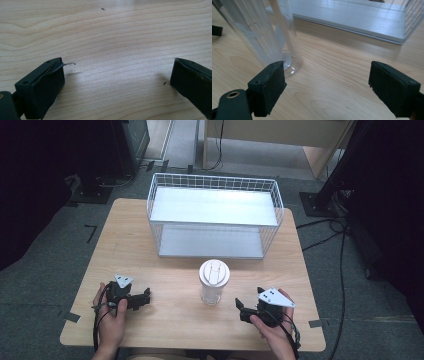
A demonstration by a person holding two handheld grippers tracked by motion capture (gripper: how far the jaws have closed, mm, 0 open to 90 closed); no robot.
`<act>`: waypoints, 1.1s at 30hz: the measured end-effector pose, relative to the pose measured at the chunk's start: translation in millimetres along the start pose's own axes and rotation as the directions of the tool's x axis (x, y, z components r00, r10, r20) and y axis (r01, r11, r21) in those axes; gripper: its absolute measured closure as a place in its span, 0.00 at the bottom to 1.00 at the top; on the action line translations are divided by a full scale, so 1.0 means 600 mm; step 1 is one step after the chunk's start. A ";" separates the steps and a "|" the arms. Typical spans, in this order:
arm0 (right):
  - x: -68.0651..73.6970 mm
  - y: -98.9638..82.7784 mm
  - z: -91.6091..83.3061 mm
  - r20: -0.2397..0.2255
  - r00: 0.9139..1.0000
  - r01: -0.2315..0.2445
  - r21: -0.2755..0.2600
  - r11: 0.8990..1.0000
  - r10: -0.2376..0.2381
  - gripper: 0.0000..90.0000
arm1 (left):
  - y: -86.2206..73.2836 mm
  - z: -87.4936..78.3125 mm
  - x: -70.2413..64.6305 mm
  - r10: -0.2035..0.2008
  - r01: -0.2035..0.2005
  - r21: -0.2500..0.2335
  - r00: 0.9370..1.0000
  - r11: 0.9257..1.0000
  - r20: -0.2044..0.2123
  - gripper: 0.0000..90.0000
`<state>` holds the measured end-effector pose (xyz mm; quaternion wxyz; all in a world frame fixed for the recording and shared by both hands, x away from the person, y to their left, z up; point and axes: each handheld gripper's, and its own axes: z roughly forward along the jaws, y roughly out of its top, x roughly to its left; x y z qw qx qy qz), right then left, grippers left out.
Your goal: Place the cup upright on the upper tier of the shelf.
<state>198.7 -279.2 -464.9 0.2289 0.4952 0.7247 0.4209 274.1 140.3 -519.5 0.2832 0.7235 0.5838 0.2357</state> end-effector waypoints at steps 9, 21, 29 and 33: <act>0.035 0.005 0.022 -0.053 0.999 0.009 -0.009 1.000 -0.010 0.16 | 0.000 0.000 0.000 -0.002 0.002 0.000 1.000 1.000 0.000 0.00; 0.075 0.014 0.043 -0.111 0.993 0.023 -0.060 0.998 -0.029 0.16 | 0.000 0.000 0.000 0.003 -0.003 0.001 1.000 1.000 0.003 0.00; 0.092 0.023 0.058 -0.112 0.993 0.021 -0.086 0.996 -0.031 0.16 | 0.000 0.000 -0.001 0.003 -0.003 -0.001 1.000 1.000 0.005 0.00; 0.102 0.029 0.072 -0.102 0.995 0.007 -0.100 0.995 -0.017 0.16 | 0.000 0.000 -0.001 0.004 -0.004 0.000 1.000 1.000 0.005 0.00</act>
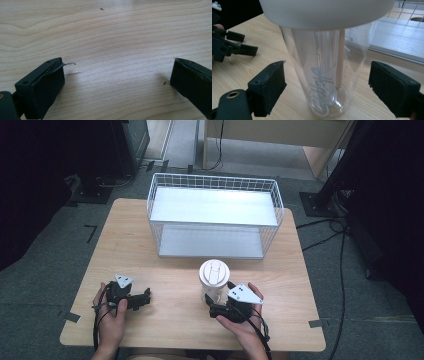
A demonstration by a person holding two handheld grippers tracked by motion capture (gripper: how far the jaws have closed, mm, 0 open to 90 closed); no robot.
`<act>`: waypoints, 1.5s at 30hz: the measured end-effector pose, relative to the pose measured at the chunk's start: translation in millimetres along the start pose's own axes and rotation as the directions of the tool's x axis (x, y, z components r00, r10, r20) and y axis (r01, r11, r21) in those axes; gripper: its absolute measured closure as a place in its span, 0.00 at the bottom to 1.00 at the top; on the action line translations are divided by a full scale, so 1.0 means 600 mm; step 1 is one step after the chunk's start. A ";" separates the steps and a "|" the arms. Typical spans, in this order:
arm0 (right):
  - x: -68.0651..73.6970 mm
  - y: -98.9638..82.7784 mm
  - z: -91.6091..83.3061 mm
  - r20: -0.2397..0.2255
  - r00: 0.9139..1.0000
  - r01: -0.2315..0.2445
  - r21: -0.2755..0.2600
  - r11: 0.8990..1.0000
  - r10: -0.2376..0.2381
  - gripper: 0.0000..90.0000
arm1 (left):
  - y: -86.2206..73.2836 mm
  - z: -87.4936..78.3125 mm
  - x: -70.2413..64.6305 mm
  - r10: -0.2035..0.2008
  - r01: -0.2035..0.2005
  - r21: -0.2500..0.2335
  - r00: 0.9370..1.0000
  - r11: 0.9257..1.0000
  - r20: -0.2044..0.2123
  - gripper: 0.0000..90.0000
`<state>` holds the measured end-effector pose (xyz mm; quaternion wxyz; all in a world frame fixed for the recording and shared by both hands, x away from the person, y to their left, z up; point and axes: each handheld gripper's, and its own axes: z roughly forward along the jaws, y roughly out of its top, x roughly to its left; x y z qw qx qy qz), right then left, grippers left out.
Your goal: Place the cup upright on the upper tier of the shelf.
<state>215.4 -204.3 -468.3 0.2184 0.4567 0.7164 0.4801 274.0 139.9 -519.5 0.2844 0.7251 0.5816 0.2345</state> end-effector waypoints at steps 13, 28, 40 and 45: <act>0.015 0.009 0.035 0.075 0.997 -0.015 -0.097 0.995 0.022 0.16 | 0.000 0.000 0.000 -0.001 0.001 0.000 1.000 1.000 0.000 0.00; 0.043 0.010 0.068 0.219 0.975 0.003 -0.192 0.981 0.040 0.18 | 0.000 0.000 0.000 0.000 0.000 0.000 1.000 1.000 0.000 0.00; 0.051 0.020 0.059 0.205 0.978 0.023 -0.237 0.971 0.027 0.18 | 0.000 0.000 0.000 0.000 0.000 0.000 1.000 1.000 0.000 0.00; 0.052 0.038 0.049 0.209 0.978 0.034 -0.259 0.965 0.022 0.18 | 0.000 0.000 0.000 -0.002 0.002 -0.002 1.000 1.000 0.000 0.00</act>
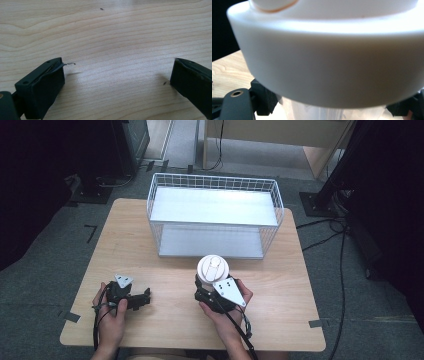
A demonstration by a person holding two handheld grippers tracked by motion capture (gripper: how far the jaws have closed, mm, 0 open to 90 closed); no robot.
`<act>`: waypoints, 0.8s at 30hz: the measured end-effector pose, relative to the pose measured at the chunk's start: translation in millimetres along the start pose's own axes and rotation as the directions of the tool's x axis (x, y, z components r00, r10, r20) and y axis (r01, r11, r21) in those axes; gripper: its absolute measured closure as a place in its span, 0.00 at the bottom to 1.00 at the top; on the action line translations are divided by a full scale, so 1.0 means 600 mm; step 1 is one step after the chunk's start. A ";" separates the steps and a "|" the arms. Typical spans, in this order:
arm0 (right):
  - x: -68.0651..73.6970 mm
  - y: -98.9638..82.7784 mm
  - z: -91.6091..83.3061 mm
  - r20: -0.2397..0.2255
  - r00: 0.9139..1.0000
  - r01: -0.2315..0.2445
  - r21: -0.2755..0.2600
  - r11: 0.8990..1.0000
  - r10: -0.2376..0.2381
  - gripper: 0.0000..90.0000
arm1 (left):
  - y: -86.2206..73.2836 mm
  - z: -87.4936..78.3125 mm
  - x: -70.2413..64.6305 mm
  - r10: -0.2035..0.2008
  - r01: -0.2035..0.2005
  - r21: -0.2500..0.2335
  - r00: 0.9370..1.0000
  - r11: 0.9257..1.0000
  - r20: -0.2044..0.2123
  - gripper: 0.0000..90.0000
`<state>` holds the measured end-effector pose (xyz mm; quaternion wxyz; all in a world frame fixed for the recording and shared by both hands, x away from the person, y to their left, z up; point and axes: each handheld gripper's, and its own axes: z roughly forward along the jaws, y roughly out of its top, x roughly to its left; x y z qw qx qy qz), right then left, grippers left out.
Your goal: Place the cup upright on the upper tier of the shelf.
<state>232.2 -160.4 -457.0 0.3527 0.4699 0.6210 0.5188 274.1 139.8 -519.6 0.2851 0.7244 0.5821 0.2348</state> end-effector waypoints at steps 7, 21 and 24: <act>-0.004 0.032 -0.001 0.002 1.000 0.006 -0.043 0.999 -0.006 0.18 | 0.000 0.000 0.000 0.002 -0.002 0.000 1.000 1.000 -0.001 0.00; -0.019 0.126 0.005 0.026 0.998 0.053 -0.140 0.989 -0.050 0.18 | 0.000 0.000 0.000 0.003 -0.003 0.002 1.000 1.000 0.000 0.00; -0.019 0.141 0.008 0.028 0.998 0.066 -0.154 0.986 -0.063 0.18 | 0.000 0.000 0.000 0.004 -0.004 0.002 1.000 1.000 0.000 0.00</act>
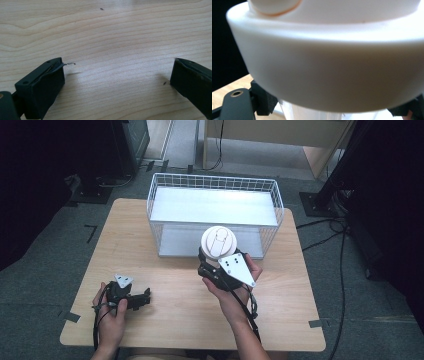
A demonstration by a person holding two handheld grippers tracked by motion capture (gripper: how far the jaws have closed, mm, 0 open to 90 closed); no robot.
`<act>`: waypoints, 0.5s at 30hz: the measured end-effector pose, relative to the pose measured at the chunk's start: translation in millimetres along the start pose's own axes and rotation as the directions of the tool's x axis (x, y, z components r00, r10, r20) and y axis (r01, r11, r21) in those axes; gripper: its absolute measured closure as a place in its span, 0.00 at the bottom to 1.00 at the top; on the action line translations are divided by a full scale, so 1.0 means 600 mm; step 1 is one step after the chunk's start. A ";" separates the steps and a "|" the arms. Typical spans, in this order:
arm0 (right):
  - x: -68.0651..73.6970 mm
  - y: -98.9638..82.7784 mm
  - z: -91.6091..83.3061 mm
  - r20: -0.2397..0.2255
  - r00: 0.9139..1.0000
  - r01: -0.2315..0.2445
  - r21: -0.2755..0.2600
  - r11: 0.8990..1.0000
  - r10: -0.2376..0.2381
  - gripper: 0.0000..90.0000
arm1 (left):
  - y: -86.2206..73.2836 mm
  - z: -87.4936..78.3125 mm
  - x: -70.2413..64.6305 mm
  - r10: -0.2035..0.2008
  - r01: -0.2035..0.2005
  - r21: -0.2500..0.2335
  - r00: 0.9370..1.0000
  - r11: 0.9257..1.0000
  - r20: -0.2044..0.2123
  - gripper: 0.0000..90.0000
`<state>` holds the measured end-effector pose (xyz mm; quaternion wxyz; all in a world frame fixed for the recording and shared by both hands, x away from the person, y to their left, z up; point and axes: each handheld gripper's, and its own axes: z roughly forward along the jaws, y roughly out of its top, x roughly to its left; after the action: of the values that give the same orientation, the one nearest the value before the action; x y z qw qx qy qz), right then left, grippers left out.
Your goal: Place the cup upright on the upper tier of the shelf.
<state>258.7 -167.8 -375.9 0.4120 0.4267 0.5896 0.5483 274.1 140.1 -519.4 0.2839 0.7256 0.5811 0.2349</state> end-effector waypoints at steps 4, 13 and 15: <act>0.000 0.018 0.007 -0.001 1.000 0.016 -0.020 1.000 -0.016 0.18 | 0.000 0.000 0.000 -0.001 0.001 -0.001 1.000 1.000 0.000 0.00; -0.005 0.058 0.024 0.015 0.999 0.034 -0.066 0.997 -0.033 0.18 | 0.000 0.000 0.000 0.000 0.000 0.001 1.000 1.000 0.000 0.00; -0.006 0.070 0.030 0.030 0.999 0.048 -0.080 0.996 -0.045 0.18 | 0.000 0.000 0.000 -0.001 0.001 0.000 1.000 1.000 0.001 0.00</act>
<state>278.9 -164.7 -335.3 0.4498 0.4035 0.5708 0.5559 274.1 140.0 -519.5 0.2842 0.7254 0.5815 0.2343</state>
